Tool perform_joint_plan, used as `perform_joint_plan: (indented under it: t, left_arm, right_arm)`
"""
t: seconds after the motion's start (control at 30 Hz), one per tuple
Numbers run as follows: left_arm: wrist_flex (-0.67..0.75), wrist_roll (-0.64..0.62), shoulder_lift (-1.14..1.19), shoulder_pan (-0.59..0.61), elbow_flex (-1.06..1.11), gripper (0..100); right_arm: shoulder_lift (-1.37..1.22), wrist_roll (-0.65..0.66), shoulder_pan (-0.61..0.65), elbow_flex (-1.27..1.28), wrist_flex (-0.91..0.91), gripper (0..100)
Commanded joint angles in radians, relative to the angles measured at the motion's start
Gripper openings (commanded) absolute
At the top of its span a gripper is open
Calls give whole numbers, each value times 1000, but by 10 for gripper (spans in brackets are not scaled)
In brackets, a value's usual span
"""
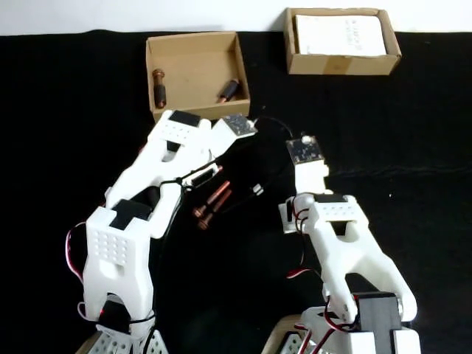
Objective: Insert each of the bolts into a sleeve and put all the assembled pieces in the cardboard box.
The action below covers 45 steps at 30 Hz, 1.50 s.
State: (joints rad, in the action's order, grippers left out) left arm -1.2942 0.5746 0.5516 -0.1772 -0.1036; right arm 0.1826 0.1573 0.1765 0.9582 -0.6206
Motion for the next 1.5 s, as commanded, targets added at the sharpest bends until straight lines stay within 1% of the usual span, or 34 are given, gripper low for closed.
perform_joint_plan:
  t: [0.0,0.1,0.13,0.2,0.27,0.33,0.43,0.5,0.57,0.7,0.83,0.97,1.23,1.47]
  left_arm:
    - [-44,6,-77,31,-116,9]
    - [-204,21,-111,35,-239,9]
    - [-269,74,-117,33,-278,9]
    - [-400,226,-131,28,-337,9]
    - [-489,339,-148,36,-366,9]
    - [-488,456,-176,65,-352,9]
    - [-488,681,-182,101,-295,9]
    - [-486,776,-165,110,-254,9]
    - [-486,827,-134,111,-237,12]
    - [-459,847,-41,94,-239,13]
    - [-368,836,47,91,-245,14]
    - [-308,743,105,96,-329,14]
    - [-304,741,239,76,-532,17]
    - [-311,733,372,58,-713,121]
  right_arm:
    - [8,-8,-24,-7,24,8]
    - [8,-8,-24,-7,24,8]
    - [8,-8,-24,-7,24,8]
    - [8,-8,-24,-7,24,8]
    - [8,-8,-24,-7,24,8]
    - [8,-8,-24,-7,24,8]
    - [8,-8,-24,-5,24,8]
    - [8,-8,-24,-5,24,8]
    - [8,-8,-24,-5,24,8]
    - [8,-8,-24,-5,24,8]
    - [7,-8,-24,-1,39,8]
    - [7,-9,-24,-1,44,8]
    - [7,-9,-22,-1,44,8]
    - [8,-9,-24,1,44,8]
